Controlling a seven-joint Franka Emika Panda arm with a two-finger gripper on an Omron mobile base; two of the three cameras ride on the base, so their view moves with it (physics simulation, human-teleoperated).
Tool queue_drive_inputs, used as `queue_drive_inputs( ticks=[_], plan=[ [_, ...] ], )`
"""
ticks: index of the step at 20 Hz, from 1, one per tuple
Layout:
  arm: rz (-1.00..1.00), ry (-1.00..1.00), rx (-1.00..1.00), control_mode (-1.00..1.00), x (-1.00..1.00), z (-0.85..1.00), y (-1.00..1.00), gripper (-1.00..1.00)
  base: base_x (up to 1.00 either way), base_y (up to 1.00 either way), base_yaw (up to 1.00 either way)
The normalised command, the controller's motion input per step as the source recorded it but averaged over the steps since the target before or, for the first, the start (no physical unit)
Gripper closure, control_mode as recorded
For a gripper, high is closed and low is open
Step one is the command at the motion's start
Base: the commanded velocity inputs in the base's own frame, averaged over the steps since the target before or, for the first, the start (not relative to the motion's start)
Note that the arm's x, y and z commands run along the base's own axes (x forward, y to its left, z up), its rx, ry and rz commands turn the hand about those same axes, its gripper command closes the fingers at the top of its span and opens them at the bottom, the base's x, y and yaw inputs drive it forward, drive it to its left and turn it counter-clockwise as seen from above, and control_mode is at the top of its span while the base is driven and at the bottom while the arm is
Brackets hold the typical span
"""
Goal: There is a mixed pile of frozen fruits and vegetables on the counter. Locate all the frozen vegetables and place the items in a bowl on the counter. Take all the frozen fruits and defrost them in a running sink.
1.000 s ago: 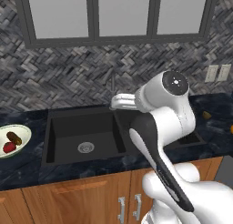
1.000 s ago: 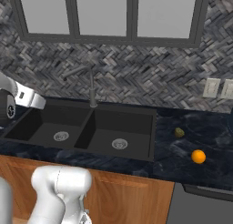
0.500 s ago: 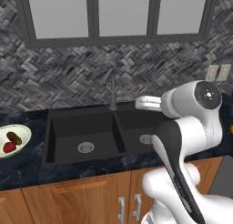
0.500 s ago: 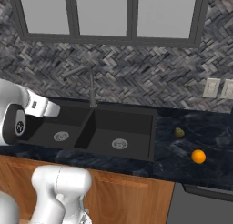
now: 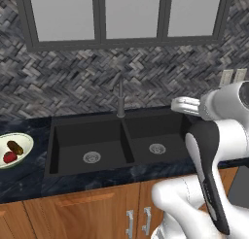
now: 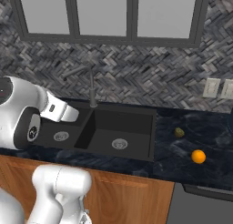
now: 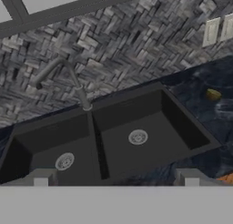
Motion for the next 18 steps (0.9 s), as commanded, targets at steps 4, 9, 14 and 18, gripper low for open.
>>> queue_drive_inputs(
  ticks=[4, 9, 14, 18],
  plan=[
    [-0.05, 0.01, 0.00, -1.00, -0.01, 0.04, -0.45, -1.00, 0.00, 0.00, 0.00],
    [0.00, -0.12, -0.10, -1.00, 0.00, 0.00, -0.35, -1.00, 0.00, 0.00, 0.00],
    [-0.04, -0.07, -0.10, -1.00, 0.00, -0.02, -0.48, -1.00, 0.00, 0.00, 0.00],
    [-0.08, 0.01, -0.03, -1.00, 0.00, 0.00, -0.52, -1.00, 0.00, 0.00, 0.00]
  ],
)
